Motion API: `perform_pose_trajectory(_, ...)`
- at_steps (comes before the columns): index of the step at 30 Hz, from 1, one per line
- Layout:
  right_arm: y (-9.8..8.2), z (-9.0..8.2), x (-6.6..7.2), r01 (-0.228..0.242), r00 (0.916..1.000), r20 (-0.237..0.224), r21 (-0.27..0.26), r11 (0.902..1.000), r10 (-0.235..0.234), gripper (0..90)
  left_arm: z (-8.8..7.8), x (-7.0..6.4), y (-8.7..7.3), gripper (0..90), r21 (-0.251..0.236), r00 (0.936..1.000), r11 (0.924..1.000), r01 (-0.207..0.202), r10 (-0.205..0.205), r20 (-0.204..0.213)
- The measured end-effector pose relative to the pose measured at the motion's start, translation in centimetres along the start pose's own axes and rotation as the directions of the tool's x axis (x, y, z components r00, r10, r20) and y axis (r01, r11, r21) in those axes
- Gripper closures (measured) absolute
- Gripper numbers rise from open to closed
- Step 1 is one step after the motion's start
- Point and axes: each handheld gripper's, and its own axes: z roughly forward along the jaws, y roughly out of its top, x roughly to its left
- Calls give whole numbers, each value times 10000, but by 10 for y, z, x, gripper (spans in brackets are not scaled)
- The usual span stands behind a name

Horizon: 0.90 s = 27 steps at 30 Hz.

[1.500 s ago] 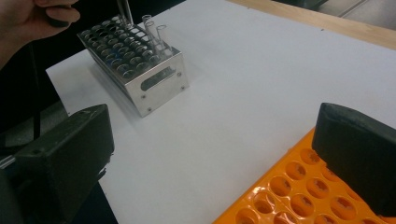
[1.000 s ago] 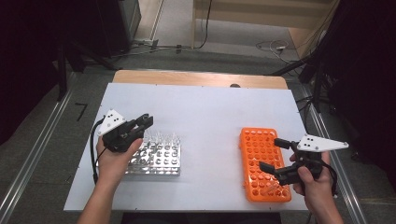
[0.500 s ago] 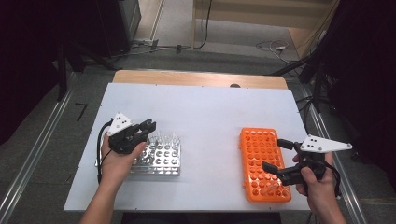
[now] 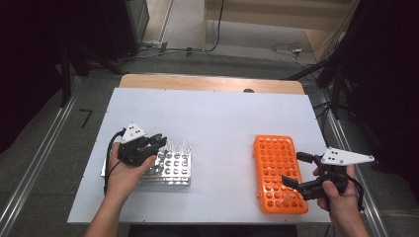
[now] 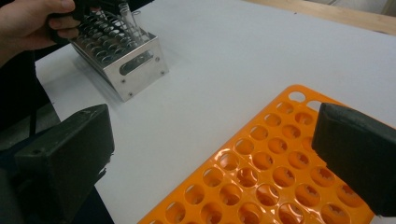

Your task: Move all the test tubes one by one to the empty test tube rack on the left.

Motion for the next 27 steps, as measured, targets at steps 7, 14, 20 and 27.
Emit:
perform_pose_trajectory(7, -12, 2, -3, -68, 9999, -122, 269, 9996, 71, 0, -7, 5, 1, 611, -110, 9995, 9996, 279, -280, -110)
perform_pose_trajectory(14, -25, -2, -2, 0, 9994, -353, 495, 9988, 18, 54, -24, 2, 4, 420, -808, 9986, 9959, 395, -364, 391)
perform_pose_trajectory(20, -39, -3, 1, 236, 9970, -756, 712, 9972, -182, 177, -32, -10, 8, 148, -1111, 9957, 9926, 490, -397, 840)
perform_pose_trajectory(27, -50, 11, -2, 740, 9832, -1765, 1564, 9849, -458, 322, -32, -18, 10, 43, -1020, 9938, 9937, 467, -360, 1049)
